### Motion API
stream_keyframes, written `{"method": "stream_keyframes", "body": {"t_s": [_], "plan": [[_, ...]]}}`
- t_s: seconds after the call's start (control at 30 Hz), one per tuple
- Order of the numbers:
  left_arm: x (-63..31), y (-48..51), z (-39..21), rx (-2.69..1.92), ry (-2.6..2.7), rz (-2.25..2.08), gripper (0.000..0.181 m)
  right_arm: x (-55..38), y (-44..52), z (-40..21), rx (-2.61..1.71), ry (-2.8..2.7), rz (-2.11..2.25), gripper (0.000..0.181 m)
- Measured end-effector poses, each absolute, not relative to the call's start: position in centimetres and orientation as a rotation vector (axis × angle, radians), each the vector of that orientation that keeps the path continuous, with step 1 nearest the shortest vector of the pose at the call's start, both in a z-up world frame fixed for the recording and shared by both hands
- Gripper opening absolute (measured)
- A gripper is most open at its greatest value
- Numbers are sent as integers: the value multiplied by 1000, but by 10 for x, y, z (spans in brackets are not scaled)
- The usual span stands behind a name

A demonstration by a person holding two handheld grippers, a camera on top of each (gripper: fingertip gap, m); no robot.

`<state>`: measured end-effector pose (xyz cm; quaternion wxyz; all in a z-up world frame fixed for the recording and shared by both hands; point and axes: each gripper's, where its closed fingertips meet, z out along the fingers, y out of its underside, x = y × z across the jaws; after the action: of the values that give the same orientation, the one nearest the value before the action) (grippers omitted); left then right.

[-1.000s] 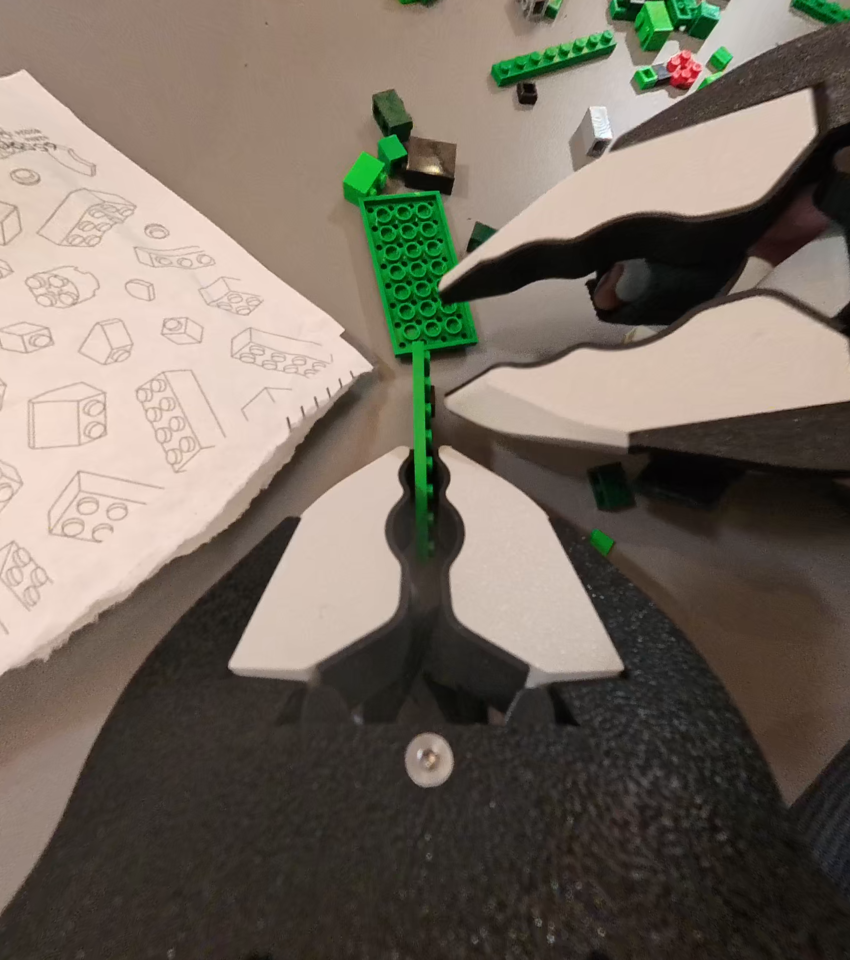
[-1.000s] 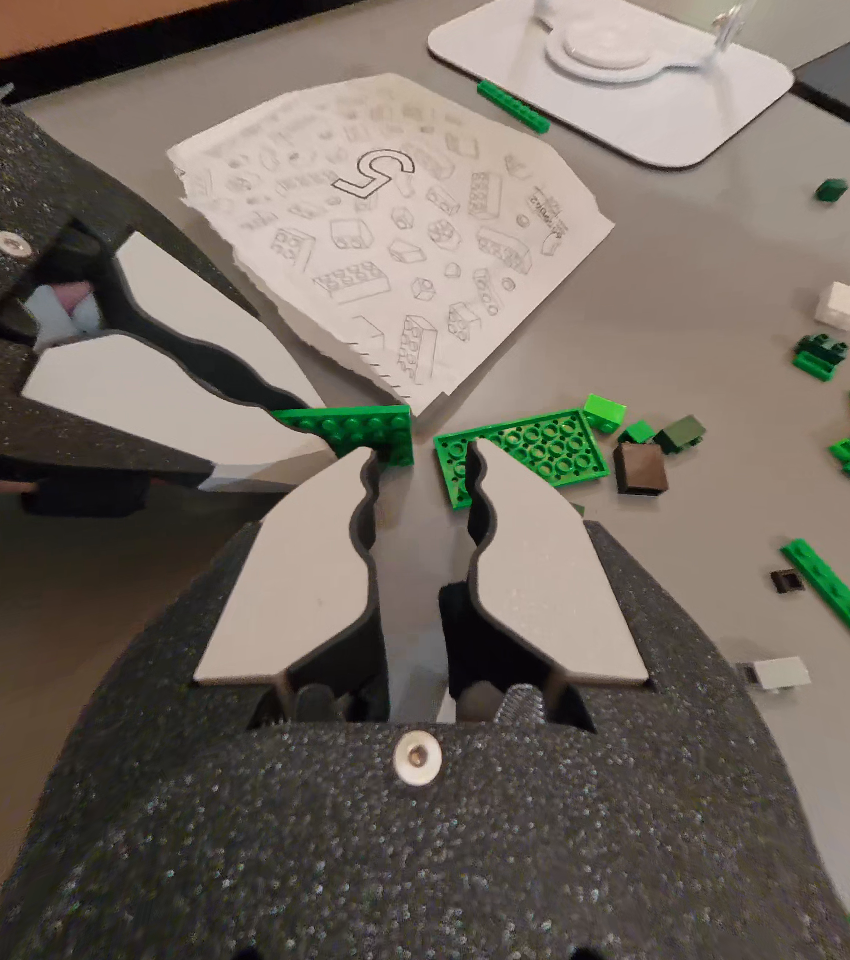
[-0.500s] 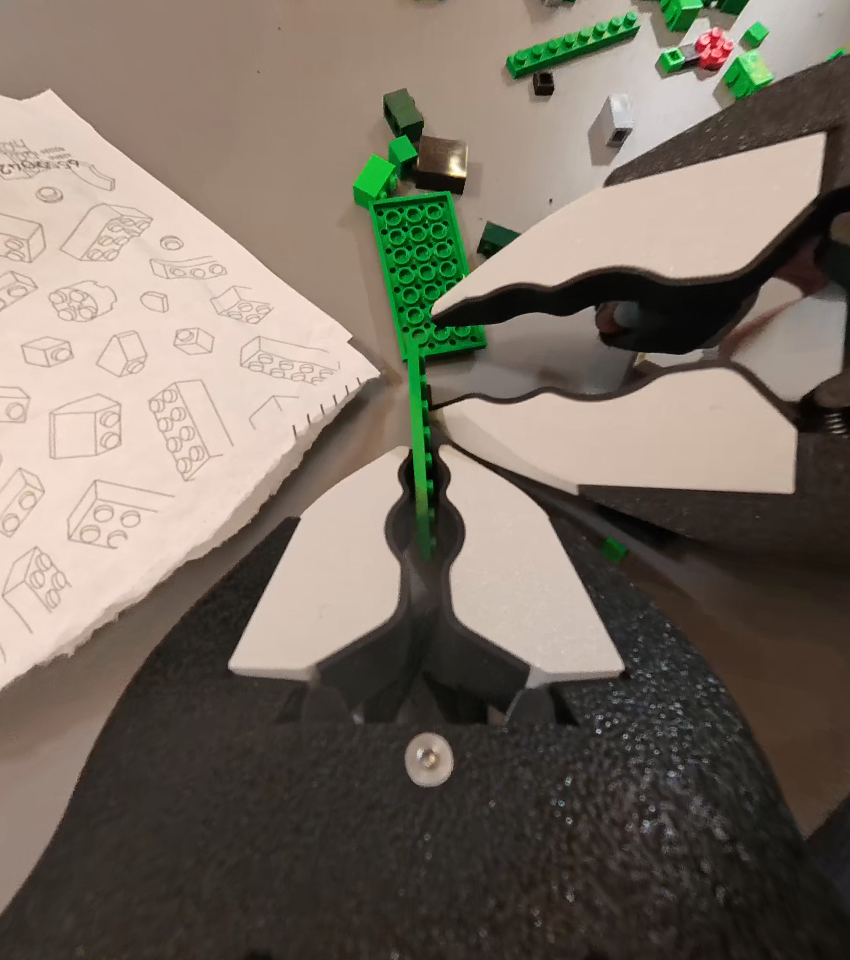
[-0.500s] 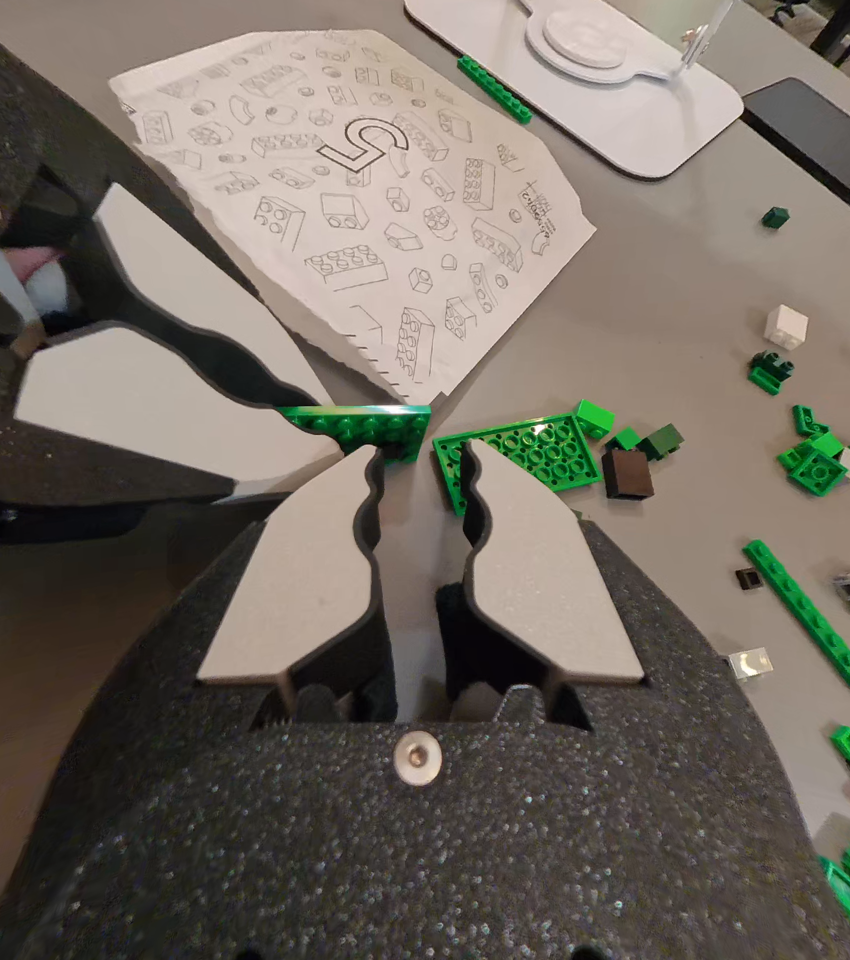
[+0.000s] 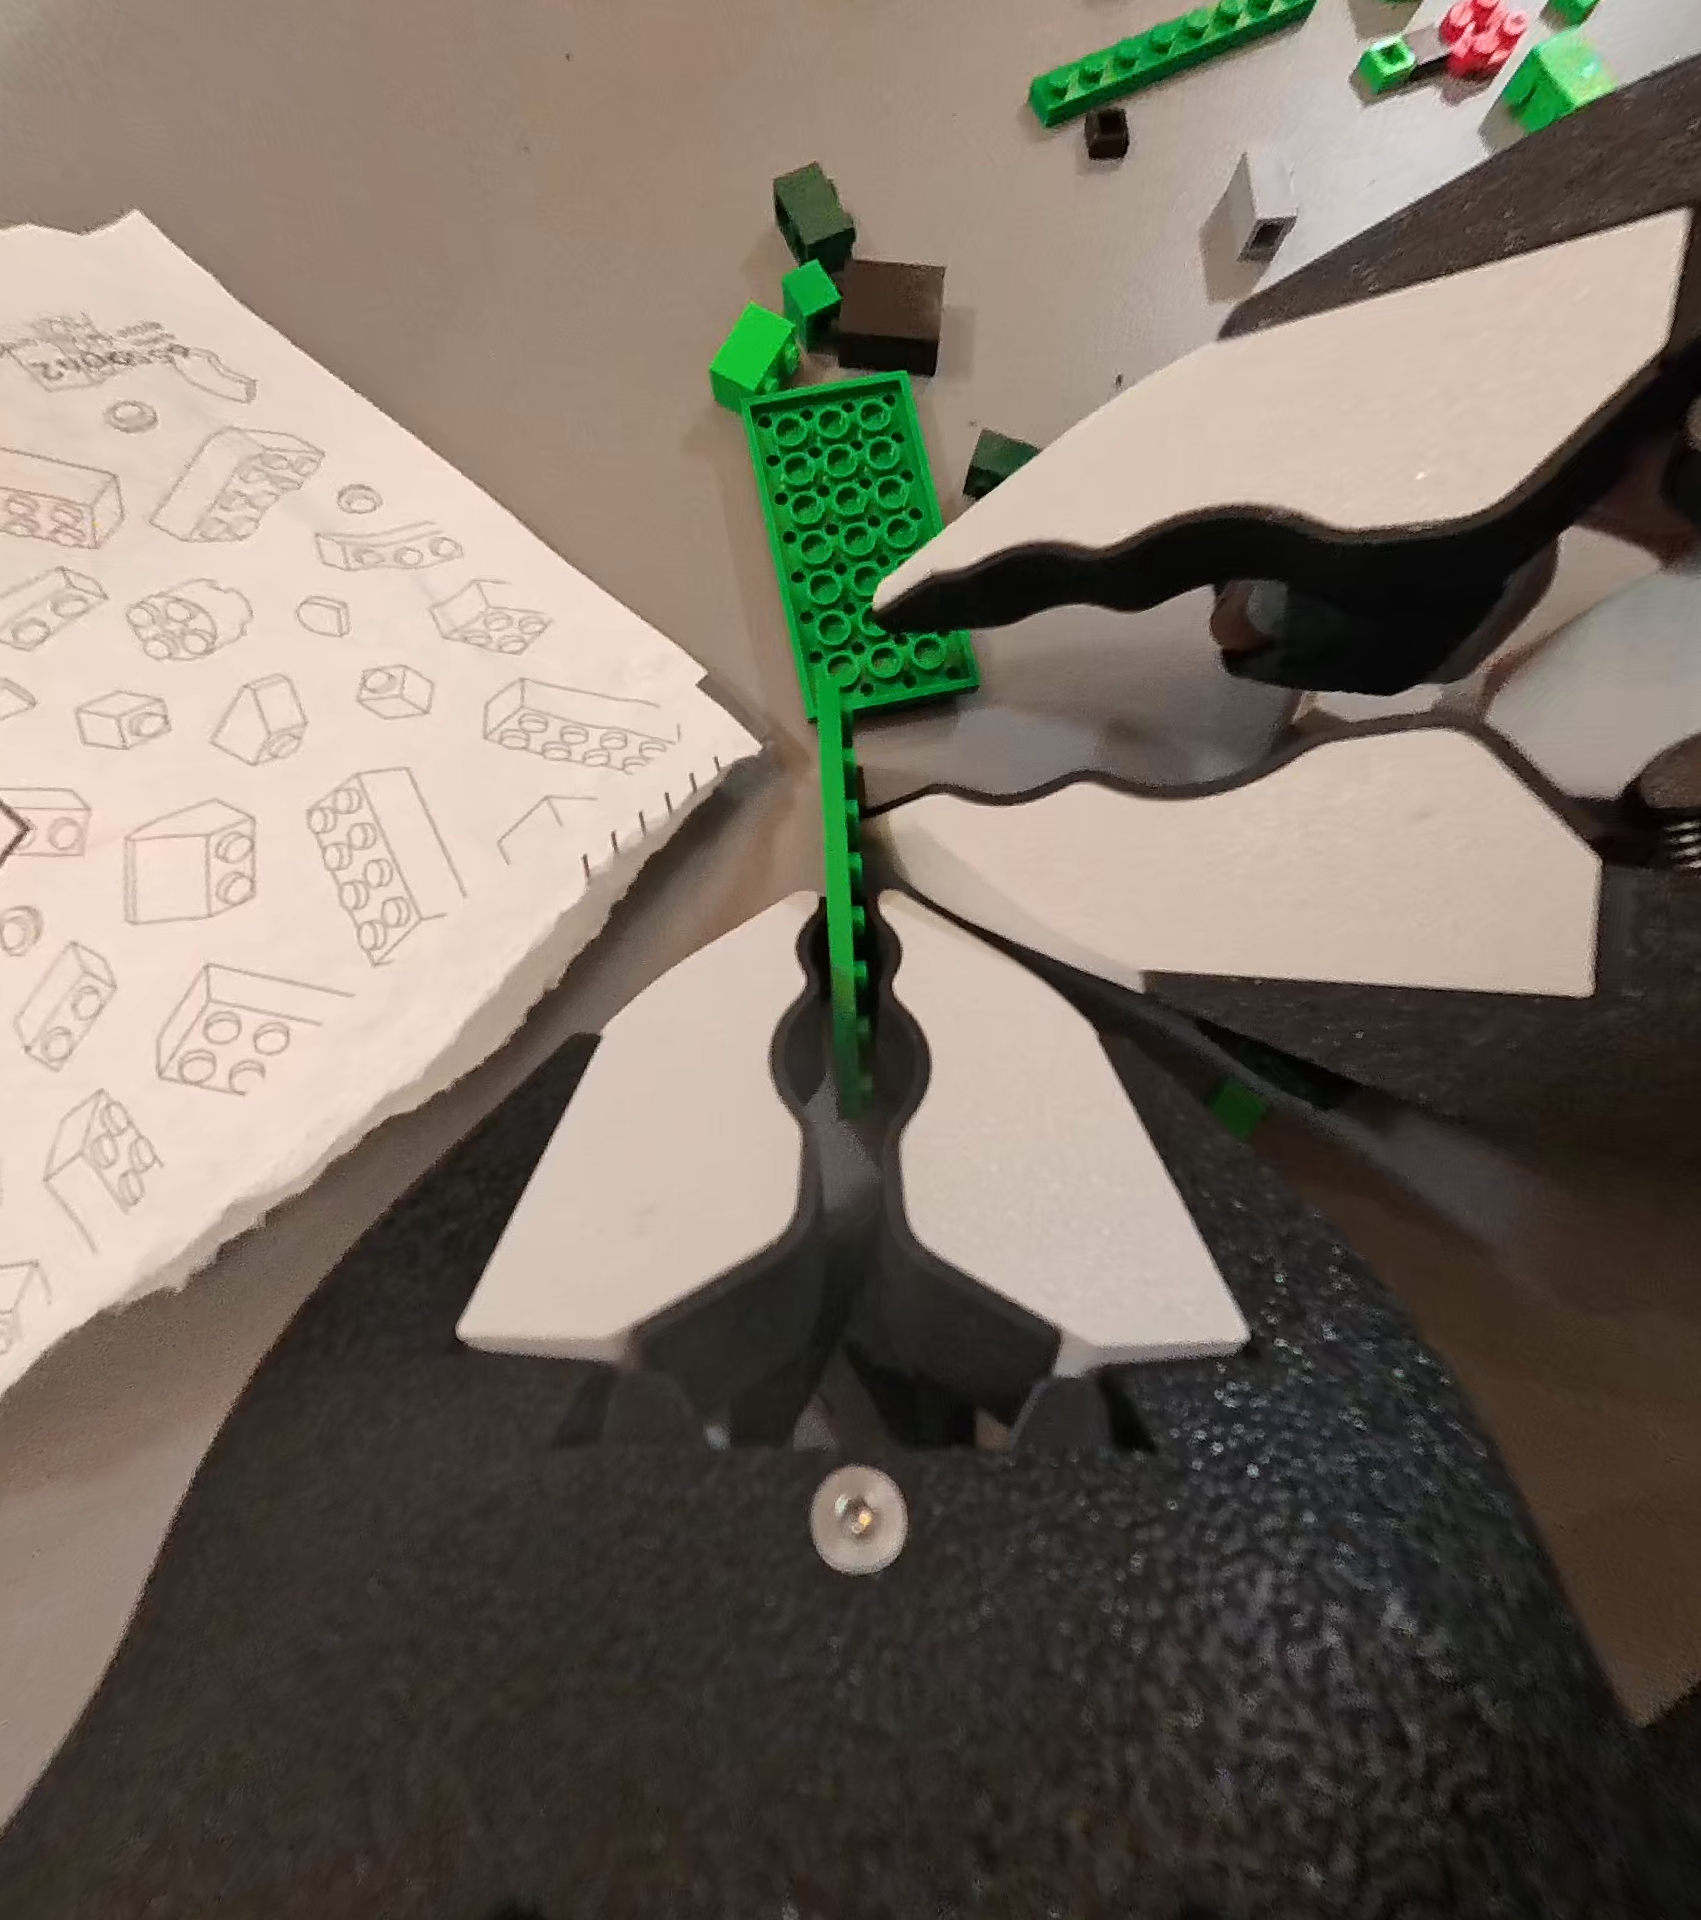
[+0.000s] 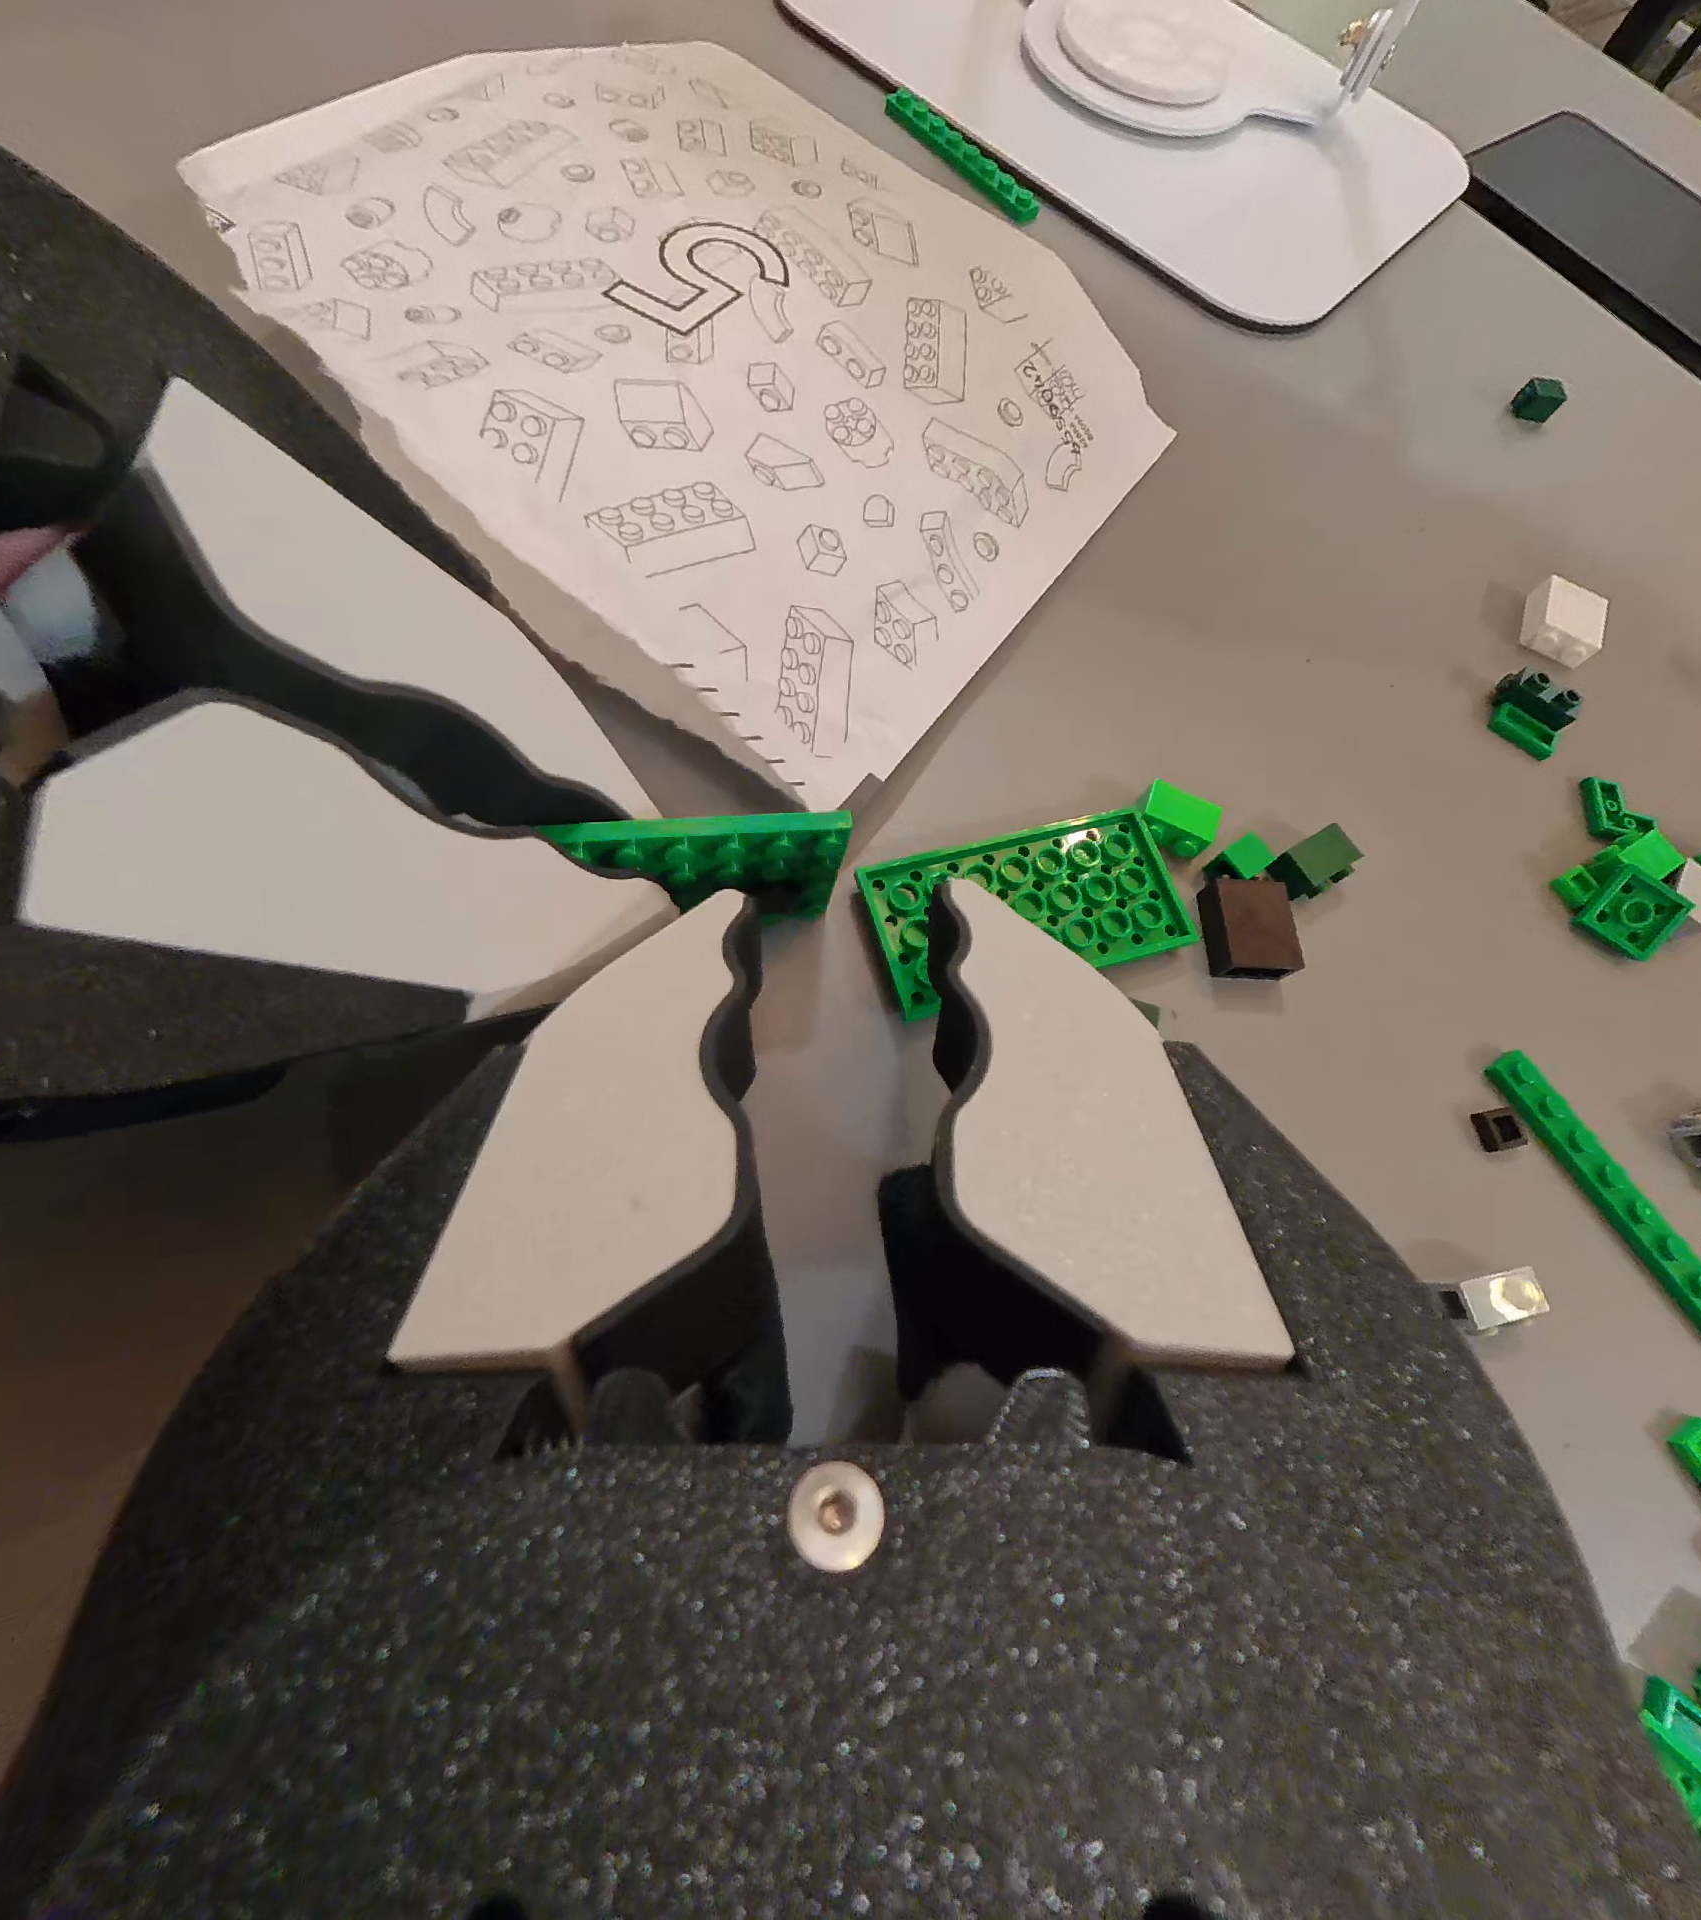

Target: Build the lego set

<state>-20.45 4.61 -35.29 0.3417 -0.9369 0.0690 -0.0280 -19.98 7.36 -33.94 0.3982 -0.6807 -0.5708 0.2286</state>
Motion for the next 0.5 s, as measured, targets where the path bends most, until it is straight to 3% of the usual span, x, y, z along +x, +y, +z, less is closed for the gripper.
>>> {"method": "stream_keyframes", "body": {"t_s": [0.5], "plan": [[-205, 46, -353, -2470, 209, 45, 5, -198, 74, -341, -1764, -1413, 574, 31]]}}
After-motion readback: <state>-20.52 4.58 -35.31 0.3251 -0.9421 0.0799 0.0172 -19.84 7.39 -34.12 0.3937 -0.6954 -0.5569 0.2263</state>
